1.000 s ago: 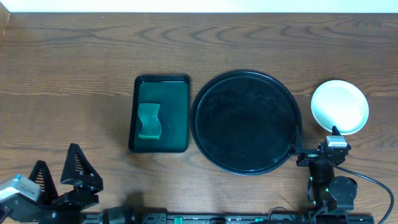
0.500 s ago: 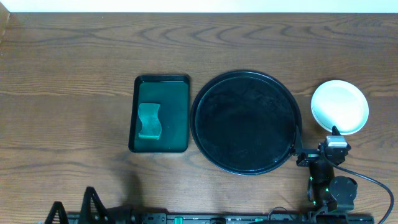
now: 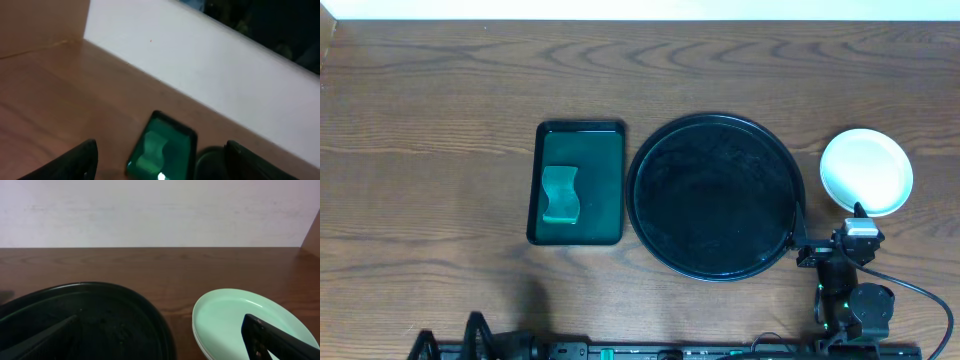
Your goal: Clean dirty plates on tray and stack at the side
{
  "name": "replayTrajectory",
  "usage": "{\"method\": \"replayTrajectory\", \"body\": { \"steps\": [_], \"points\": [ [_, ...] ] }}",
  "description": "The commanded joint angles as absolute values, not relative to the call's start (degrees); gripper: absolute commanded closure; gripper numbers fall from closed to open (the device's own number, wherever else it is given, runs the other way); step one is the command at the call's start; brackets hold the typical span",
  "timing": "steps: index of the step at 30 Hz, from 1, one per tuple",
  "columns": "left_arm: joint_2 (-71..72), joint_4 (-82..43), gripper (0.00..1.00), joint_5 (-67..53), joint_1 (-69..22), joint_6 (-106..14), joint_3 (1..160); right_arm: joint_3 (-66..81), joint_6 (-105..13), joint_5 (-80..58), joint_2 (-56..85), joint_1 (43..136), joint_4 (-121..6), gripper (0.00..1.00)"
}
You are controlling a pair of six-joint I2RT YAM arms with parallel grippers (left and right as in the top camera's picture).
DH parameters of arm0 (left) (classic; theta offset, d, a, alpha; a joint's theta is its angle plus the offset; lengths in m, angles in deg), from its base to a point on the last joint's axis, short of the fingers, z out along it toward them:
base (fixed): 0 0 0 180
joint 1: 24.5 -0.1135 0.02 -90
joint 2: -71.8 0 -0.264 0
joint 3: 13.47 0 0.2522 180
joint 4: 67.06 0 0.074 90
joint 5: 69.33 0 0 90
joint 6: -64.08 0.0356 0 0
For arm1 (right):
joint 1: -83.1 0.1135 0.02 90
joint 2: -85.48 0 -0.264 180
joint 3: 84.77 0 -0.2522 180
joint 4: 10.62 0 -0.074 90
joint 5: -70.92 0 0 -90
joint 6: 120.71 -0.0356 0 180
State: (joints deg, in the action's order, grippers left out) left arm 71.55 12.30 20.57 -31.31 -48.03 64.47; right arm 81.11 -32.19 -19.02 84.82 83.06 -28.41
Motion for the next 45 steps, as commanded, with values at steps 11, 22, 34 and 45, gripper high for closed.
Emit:
{"method": "replayTrajectory", "body": {
  "steps": [11, 22, 34, 45],
  "points": [
    [71.64, -31.81, 0.20, 19.60, -30.15, -54.54, 44.86, 81.18, -32.19, -18.78, 85.21, 83.57, -28.68, 0.01],
    [71.64, -67.02, 0.19, 19.60, -30.13, -55.46, 24.38, 81.18, -32.19, -18.78, 85.21, 83.57, -28.65, 0.01],
    [71.66, -78.58, 0.20, 19.60, -30.13, -57.82, 11.69, 81.18, -32.19, -18.78, 85.21, 83.57, -28.68, 0.01],
    [71.68, -78.54, 0.20, 19.85, -26.24, -57.78, 4.30, 81.18, -32.19, -18.78, 85.21, 83.57, -28.68, 0.01]
  ]
}}
